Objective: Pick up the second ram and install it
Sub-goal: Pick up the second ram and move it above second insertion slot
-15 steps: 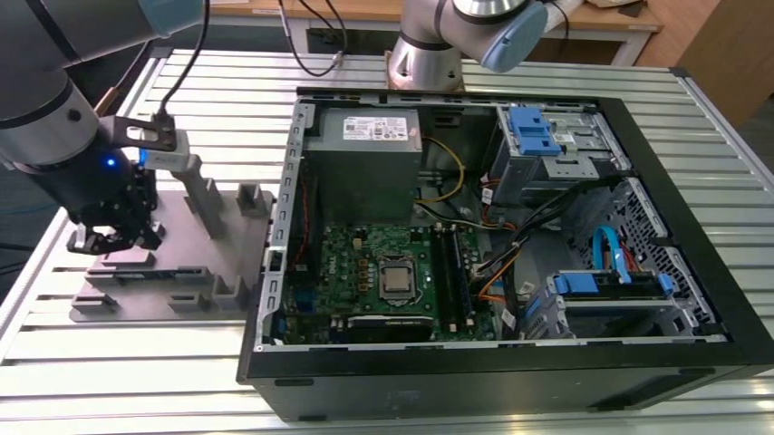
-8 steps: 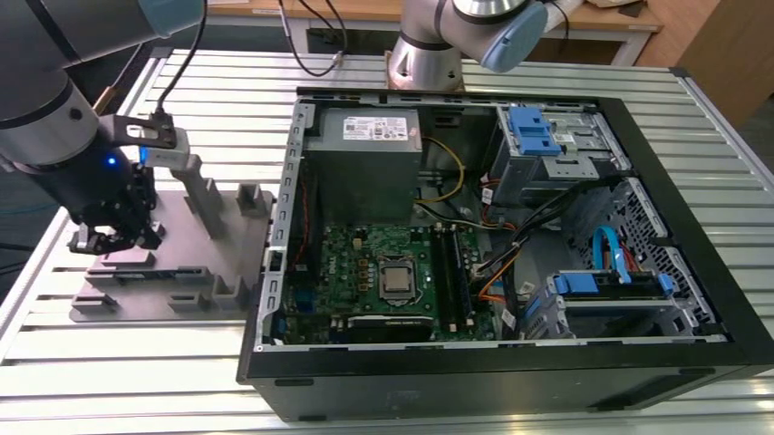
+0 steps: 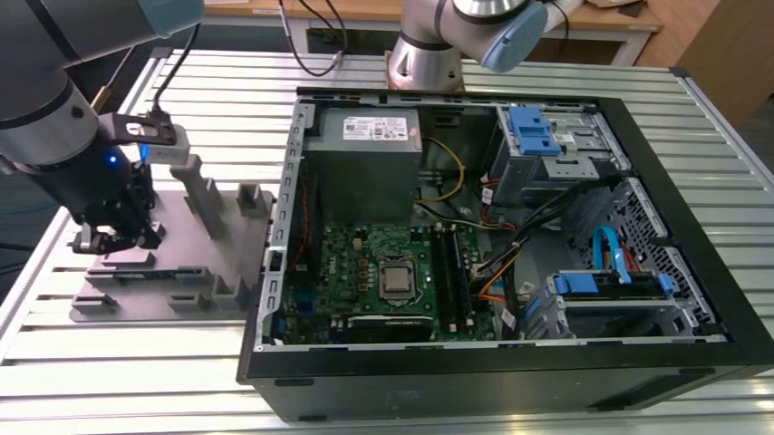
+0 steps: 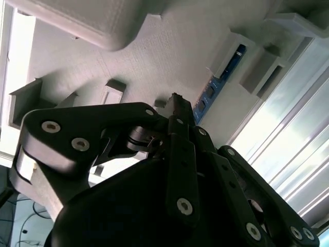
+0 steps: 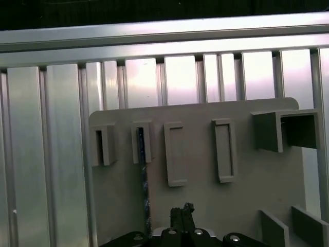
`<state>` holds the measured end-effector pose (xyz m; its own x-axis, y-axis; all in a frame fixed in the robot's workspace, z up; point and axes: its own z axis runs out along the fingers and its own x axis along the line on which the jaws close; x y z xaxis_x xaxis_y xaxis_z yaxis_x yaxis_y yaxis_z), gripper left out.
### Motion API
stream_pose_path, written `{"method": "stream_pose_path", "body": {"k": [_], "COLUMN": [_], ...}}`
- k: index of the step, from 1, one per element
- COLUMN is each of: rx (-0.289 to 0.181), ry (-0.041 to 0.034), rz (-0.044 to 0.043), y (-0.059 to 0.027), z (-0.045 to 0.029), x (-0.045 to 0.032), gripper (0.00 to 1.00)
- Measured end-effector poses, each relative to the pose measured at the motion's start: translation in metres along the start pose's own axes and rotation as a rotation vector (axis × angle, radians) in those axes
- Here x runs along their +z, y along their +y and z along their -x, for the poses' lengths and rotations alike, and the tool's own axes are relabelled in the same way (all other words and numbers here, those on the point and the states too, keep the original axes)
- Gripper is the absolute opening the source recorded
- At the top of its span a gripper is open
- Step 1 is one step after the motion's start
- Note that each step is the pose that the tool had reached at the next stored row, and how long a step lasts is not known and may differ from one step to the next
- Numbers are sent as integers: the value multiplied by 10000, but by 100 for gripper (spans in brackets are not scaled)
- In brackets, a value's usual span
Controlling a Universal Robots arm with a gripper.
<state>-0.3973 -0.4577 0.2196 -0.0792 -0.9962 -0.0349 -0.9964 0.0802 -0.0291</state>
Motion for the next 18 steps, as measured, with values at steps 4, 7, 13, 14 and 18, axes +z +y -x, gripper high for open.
{"method": "stream_pose_path", "body": {"k": [4, 7, 13, 14, 18], "rx": [-285, -492, -907, -975, -1253], "ry": [-9, -14, -27, -28, -37], "rz": [10, 17, 32, 34, 43], "y": [0, 0, 0, 0, 0], "z": [0, 0, 0, 0, 0], "x": [0, 0, 0, 0, 0], "gripper": [7, 7, 7, 7, 7]}}
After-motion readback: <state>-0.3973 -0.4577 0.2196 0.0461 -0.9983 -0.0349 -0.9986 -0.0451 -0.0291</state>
